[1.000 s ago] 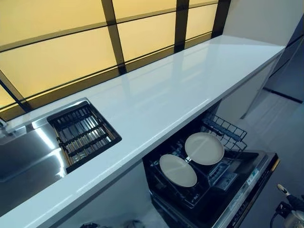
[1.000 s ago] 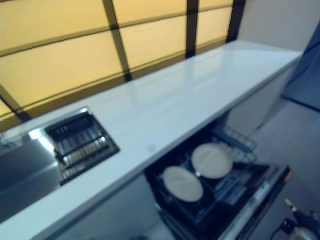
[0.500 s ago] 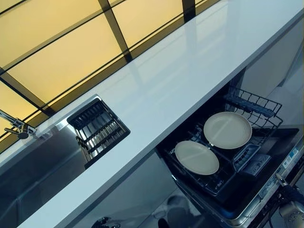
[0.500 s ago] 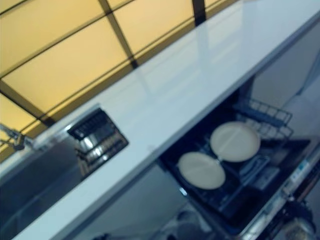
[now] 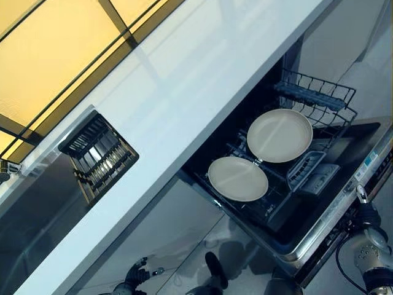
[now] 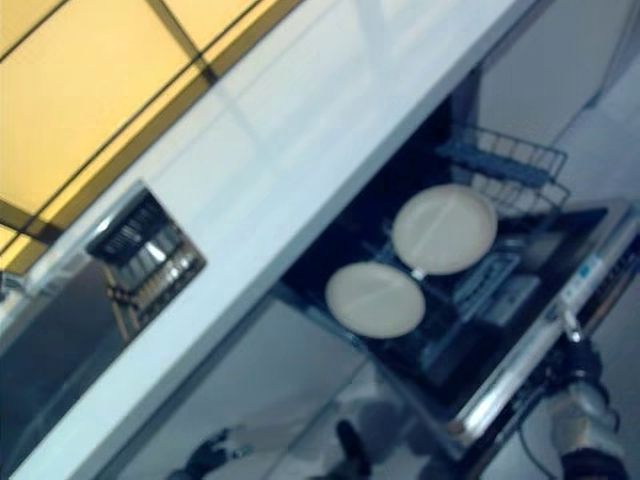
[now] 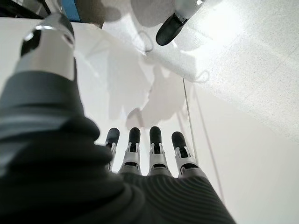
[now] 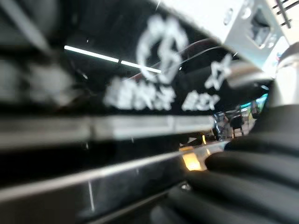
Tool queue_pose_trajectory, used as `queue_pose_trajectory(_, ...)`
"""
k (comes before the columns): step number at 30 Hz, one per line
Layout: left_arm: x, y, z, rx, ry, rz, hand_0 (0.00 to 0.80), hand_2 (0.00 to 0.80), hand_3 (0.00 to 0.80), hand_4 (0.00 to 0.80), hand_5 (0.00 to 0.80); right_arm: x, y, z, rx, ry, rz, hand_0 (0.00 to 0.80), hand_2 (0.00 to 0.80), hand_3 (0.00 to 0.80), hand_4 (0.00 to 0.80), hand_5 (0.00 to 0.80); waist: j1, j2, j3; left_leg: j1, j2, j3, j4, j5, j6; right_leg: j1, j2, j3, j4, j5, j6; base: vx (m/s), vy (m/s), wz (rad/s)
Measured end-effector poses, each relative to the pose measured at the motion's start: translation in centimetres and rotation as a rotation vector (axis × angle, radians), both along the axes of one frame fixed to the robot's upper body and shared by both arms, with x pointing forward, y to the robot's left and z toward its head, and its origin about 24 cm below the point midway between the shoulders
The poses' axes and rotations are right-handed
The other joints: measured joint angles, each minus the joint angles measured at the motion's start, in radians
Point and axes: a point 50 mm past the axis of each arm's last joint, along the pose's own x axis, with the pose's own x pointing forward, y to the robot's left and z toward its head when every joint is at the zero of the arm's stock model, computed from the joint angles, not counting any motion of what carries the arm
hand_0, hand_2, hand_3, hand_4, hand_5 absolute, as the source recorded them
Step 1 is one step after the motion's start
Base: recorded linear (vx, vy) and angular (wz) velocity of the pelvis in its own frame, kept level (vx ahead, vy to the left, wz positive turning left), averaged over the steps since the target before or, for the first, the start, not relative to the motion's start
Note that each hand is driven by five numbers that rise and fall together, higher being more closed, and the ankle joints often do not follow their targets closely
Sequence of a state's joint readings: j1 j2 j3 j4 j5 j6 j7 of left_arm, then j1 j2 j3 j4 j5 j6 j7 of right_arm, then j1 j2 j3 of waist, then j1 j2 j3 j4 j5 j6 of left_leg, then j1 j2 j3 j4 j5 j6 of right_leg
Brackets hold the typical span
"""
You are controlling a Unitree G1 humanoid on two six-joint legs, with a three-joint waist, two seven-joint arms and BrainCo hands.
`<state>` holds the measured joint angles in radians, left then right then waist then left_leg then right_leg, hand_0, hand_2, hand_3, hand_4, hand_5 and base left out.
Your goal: Take plates into dishwasher
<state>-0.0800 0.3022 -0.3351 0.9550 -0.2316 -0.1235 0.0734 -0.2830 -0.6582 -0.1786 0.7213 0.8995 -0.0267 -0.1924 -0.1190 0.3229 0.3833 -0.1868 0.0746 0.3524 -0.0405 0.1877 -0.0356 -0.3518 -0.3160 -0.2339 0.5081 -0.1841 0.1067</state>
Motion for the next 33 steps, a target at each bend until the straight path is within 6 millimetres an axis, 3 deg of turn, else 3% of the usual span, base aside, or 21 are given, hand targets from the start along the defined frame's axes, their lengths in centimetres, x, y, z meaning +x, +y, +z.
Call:
queue_pose_trajectory(10, 0.6, -0.9, 0.3, -0.021, -0.025, -0.006, 0.0, 0.0, 0.0, 0.0, 0.0, 1.1, 1.5, 0.9, -0.114, 0.026, 0.098, 0.0, 0.0, 0.0, 0.0, 0.0, -0.003, 0.004, 0.017, 0.0, 0.015, 0.006, -0.004, 0.014, -0.015, -0.02, 0.001, -0.027, 0.004, 0.015, -0.014, 0.001, 0.018, -0.11)
queue_pose_trajectory(20, 0.0, -1.1, -0.3, -0.03, 0.026, -0.008, 0.0, 0.0, 0.0, 0.0, 0.0, 1.3, 1.8, 0.4, -0.264, 0.231, 0.199, 0.0, 0.0, 0.0, 0.0, 0.0, 0.001, 0.003, 0.019, 0.047, 0.037, 0.004, -0.001, 0.009, -0.027, 0.043, 0.015, -0.068, -0.02, 0.017, -0.022, 0.072, 0.018, -0.03)
queue_pose_trajectory(26, -0.5, -2.1, -0.9, -0.064, 0.059, -0.016, 0.0, 0.0, 0.0, 0.0, 0.0, 1.5, 2.4, 0.1, -0.315, 0.307, 0.249, 0.0, 0.0, 0.0, 0.0, 0.0, 0.005, 0.0, 0.018, 0.073, 0.052, -0.001, 0.002, 0.005, -0.031, 0.09, 0.02, -0.1, -0.037, 0.026, -0.026, 0.084, 0.017, -0.03)
queue_pose_trajectory(33, -1.3, -2.0, -1.4, -0.058, 0.106, -0.02, 0.0, 0.0, 0.0, 0.0, 0.0, 1.7, 3.3, -0.8, -0.347, 0.395, 0.311, 0.0, 0.0, 0.0, 0.0, 0.0, 0.033, -0.03, 0.006, 0.083, 0.07, -0.035, 0.01, -0.001, -0.039, 0.134, 0.04, -0.135, -0.074, 0.043, -0.037, 0.09, -0.001, 0.0)
